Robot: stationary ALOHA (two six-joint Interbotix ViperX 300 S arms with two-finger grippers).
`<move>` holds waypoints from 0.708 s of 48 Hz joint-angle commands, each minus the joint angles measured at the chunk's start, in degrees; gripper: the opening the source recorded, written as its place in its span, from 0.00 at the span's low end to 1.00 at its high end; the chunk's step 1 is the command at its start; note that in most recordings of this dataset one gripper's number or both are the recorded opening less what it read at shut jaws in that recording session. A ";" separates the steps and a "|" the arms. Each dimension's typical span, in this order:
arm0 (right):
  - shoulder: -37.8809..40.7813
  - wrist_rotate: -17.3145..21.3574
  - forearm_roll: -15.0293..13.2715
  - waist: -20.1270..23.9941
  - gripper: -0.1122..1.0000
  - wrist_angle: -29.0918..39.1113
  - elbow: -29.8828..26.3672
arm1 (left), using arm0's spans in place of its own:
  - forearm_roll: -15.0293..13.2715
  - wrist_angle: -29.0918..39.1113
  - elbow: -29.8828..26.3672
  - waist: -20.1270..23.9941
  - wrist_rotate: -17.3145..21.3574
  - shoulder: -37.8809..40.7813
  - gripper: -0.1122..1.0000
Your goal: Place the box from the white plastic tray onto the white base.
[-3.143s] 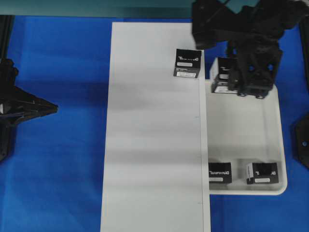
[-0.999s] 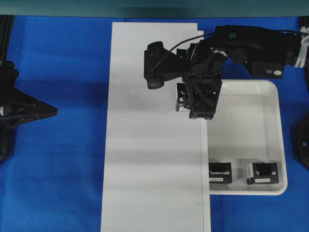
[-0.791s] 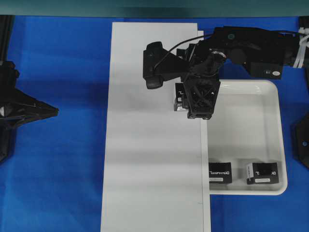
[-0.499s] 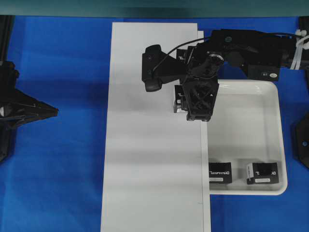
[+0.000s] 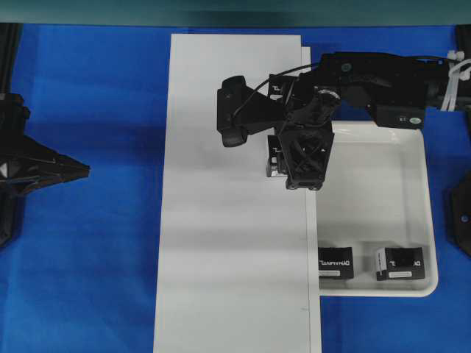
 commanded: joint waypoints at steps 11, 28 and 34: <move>0.79 0.00 0.18 0.62 0.63 -0.62 -0.09 | 0.18 -0.44 -1.58 -0.09 0.00 0.44 0.04; 0.70 0.00 0.35 1.05 0.63 -0.44 0.53 | 0.18 -0.44 -1.58 -0.18 0.00 0.44 0.04; 0.70 0.00 0.44 1.14 0.63 -0.09 0.53 | 0.18 -0.44 -1.58 -0.09 0.00 0.44 0.04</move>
